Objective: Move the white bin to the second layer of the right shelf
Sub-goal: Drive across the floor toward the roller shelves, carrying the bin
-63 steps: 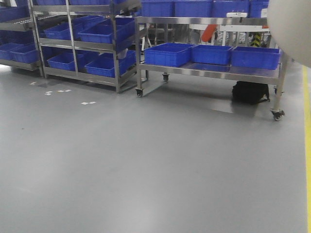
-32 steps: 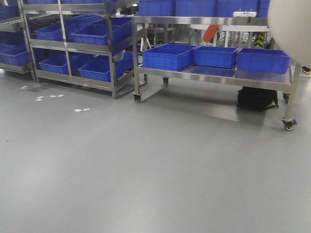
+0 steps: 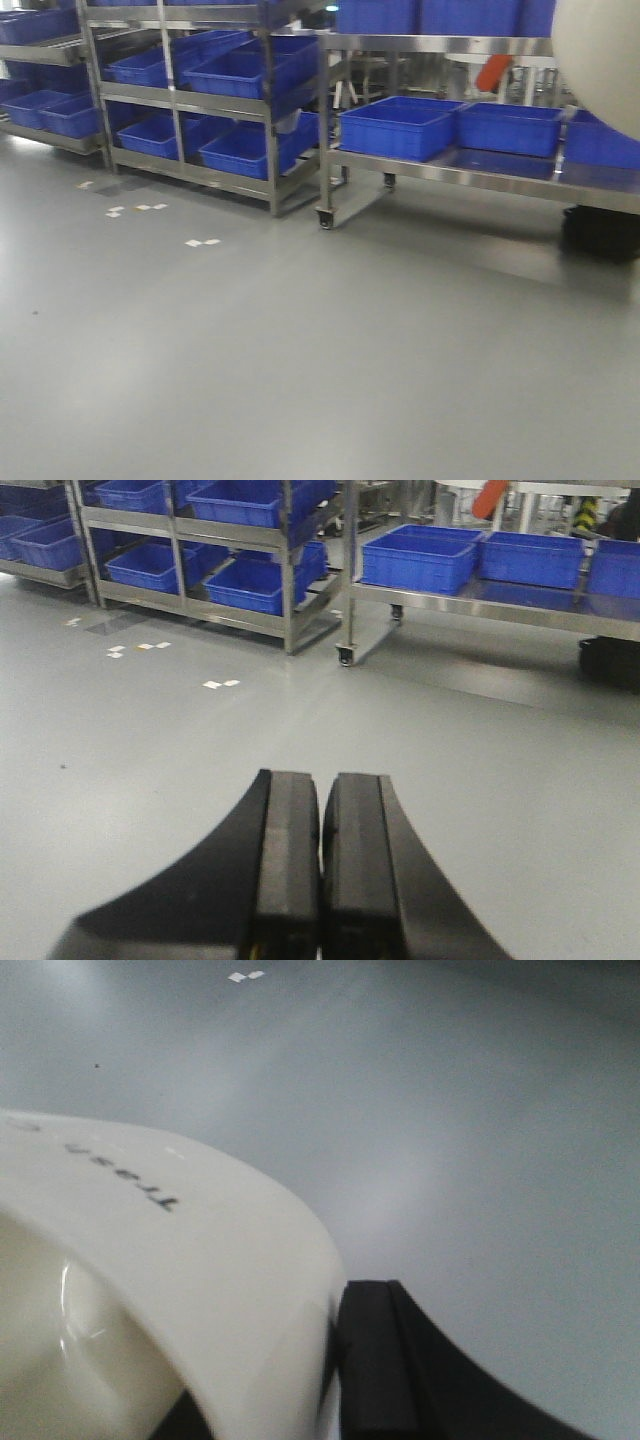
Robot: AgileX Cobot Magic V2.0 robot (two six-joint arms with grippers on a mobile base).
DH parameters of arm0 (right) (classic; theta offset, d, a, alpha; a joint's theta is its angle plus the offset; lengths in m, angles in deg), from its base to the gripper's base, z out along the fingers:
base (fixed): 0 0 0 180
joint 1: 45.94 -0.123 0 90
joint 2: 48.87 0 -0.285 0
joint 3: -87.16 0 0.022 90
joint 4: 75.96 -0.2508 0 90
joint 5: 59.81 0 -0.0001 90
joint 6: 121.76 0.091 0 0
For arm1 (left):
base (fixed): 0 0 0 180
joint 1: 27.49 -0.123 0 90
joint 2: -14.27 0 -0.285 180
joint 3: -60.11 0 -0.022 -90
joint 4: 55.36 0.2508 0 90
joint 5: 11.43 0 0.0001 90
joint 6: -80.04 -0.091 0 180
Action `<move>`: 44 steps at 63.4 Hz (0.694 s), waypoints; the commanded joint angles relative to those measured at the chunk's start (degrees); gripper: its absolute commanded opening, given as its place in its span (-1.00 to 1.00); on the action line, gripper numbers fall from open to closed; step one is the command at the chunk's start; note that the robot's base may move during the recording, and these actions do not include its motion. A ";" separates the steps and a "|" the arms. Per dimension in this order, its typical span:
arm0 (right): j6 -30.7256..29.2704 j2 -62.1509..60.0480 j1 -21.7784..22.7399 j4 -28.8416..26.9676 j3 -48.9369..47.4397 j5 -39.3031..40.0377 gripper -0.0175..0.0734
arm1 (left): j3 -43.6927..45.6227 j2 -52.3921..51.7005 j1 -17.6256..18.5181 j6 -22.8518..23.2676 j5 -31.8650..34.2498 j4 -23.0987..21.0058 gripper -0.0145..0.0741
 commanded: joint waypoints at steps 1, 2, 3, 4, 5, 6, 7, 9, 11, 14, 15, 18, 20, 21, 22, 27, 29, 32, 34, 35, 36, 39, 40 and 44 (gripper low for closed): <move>0.26 0.13 0.47 0.29 -1.65 5.35 -0.51 | -1.56 -0.83 0.38 0.42 5.11 0.00 -0.48; 0.26 0.13 0.47 0.29 -1.65 5.35 -0.51 | -1.56 -0.83 0.38 0.42 5.11 0.00 -0.48; 0.26 0.13 0.47 0.29 -1.65 5.35 -0.51 | -1.56 -0.83 0.38 0.42 5.11 0.00 -0.48; 0.26 0.13 0.47 0.29 -1.65 5.35 -0.51 | -1.56 -0.83 0.38 0.42 5.11 0.00 -0.48; 0.26 0.13 0.47 0.29 -1.65 5.35 -0.51 | -1.56 -0.83 0.38 0.42 5.11 0.00 -0.48; 0.26 0.13 0.47 0.29 -1.65 5.35 -0.51 | -1.56 -0.83 0.38 0.42 5.11 0.00 -0.48; 0.26 0.13 0.47 0.29 -1.65 5.35 -0.51 | -1.56 -0.83 0.38 0.42 5.11 0.00 -0.48; 0.26 0.13 0.47 0.29 -1.65 5.35 -0.51 | -1.56 -0.83 0.38 0.42 5.11 0.00 -0.48; 0.26 0.13 0.47 0.29 -1.65 5.30 -0.51 | -1.56 -0.83 0.38 0.42 5.11 0.00 -0.48; 0.26 0.13 0.47 0.29 -1.65 5.30 -0.51 | -1.56 -0.83 0.38 0.42 5.11 0.00 -0.48; 0.26 0.13 0.47 0.29 -1.65 5.30 -0.51 | -1.56 -0.83 0.38 0.42 5.11 0.00 -0.48; 0.26 0.13 0.47 0.29 -1.65 5.51 -0.51 | -1.56 -0.83 0.38 0.42 5.11 0.00 -0.48; 0.26 0.13 0.47 0.29 -1.65 5.51 -0.51 | -1.56 -0.83 0.38 0.42 5.11 0.00 -0.48; 0.26 0.13 0.47 0.29 -1.65 5.51 -0.51 | -1.56 -0.83 0.38 0.42 5.11 0.00 -0.48; 0.26 0.13 0.47 0.29 -1.65 5.51 -0.51 | -1.56 -0.83 0.38 0.42 5.11 0.00 -0.48; 0.26 0.13 0.47 0.29 -1.65 5.51 -0.51 | -1.56 -0.83 0.38 0.42 5.11 0.00 -0.48; 0.26 0.13 0.47 0.29 -1.65 5.42 -0.51 | -1.56 -0.83 0.38 0.42 5.11 0.00 -0.48; 0.26 0.13 0.47 0.29 -1.65 5.42 -0.51 | -1.56 -0.83 0.38 0.42 5.11 0.00 -0.48; 0.26 0.13 0.47 0.29 -1.65 5.42 -0.51 | -1.56 -0.83 0.38 0.42 5.11 0.00 -0.48; 0.26 0.13 0.47 0.29 -1.65 5.37 -0.51 | -1.56 -0.83 0.38 0.42 5.11 0.00 -0.48; 0.26 0.13 0.47 0.29 -1.65 5.37 -0.51 | -1.56 -0.83 0.38 0.42 5.11 0.00 -0.48; 0.26 0.13 0.47 0.29 -1.65 5.37 -0.51 | -1.56 -0.83 0.38 0.42 5.11 0.00 -0.48; 0.26 0.13 0.47 0.29 -1.65 5.37 -0.51 | -1.56 -0.83 0.38 0.42 5.11 0.00 -0.48; 0.26 0.13 0.47 0.29 -1.65 5.37 -0.51 | -1.56 -0.83 0.38 0.42 5.11 0.00 -0.48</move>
